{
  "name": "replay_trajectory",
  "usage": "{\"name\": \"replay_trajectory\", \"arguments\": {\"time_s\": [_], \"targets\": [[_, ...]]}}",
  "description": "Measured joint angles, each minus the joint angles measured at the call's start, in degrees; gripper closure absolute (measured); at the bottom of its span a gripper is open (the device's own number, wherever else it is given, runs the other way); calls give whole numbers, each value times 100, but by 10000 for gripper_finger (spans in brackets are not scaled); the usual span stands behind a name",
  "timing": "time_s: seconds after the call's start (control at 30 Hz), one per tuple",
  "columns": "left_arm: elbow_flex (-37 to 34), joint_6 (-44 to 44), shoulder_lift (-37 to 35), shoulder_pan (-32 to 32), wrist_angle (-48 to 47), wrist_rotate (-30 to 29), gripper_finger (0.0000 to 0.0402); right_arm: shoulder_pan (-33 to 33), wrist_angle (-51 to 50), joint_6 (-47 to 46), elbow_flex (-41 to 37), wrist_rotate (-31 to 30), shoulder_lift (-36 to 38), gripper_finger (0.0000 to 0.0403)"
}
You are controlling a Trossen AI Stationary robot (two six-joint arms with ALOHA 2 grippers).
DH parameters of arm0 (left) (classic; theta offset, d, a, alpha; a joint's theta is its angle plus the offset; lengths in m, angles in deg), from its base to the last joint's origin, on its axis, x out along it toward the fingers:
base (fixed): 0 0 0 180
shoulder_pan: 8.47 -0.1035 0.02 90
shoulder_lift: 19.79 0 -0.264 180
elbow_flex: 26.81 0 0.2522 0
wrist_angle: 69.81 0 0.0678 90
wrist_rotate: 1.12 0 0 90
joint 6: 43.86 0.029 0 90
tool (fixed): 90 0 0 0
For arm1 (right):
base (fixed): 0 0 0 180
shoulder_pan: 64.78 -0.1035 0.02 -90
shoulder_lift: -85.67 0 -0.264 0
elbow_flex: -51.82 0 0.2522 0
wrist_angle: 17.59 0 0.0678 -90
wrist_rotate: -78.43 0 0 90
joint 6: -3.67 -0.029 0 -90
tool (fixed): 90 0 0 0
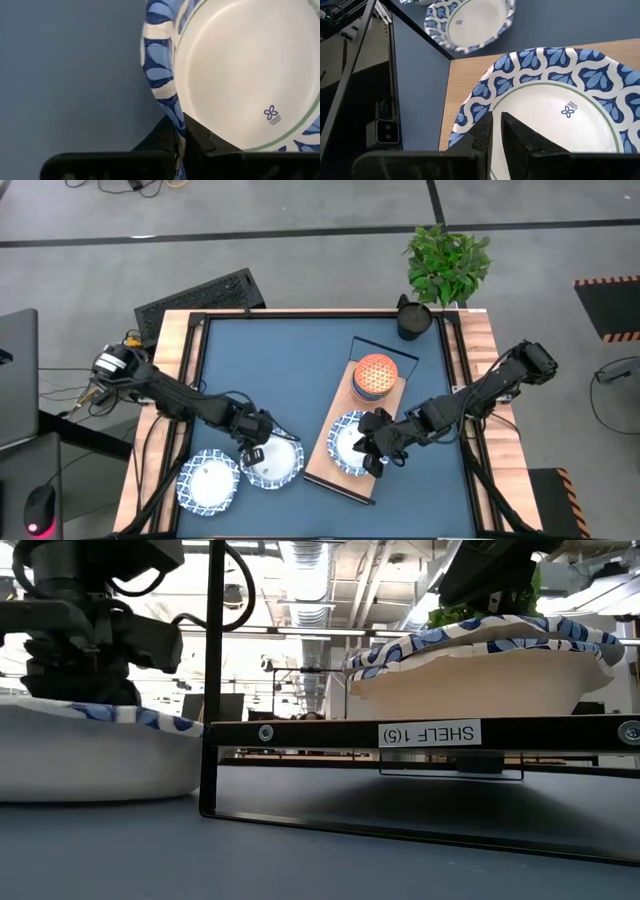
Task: Place and stack bowls onto a shelf
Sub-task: Stack the white pattern plate into the white pattern plate on the shelf
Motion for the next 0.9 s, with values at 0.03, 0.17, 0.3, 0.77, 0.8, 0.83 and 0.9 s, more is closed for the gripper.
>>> {"name": "replay_trajectory", "arguments": {"time_s": [0.03, 0.17, 0.3, 0.77, 0.8, 0.83, 0.9], "targets": [[0, 24, -35, -38, -18, -6, 401, 0, -1, 0, 0, -4, 0, 340], [-4, 84, -320, -238, -240, -14, 401, 2, -3, 2, 0, -52, 0, 340], [-9, 156, -790, -561, -651, -98, 401, 3, -47, 2, 0, -62, 0, 340], [778, 455, -2356, -1655, -1145, -529, 401, 57, -210, -418, -4, -217, 62, 340], [922, 499, -2411, -1701, -1142, -603, 401, 57, -203, -435, -4, -229, 72, 340], [1068, 518, -2453, -1742, -1135, -671, 401, 56, -203, -441, -2, -244, 72, 340], [1374, 519, -2484, -1796, -1091, -820, 401, 55, -250, -497, -7, -243, 95, 340]]}}
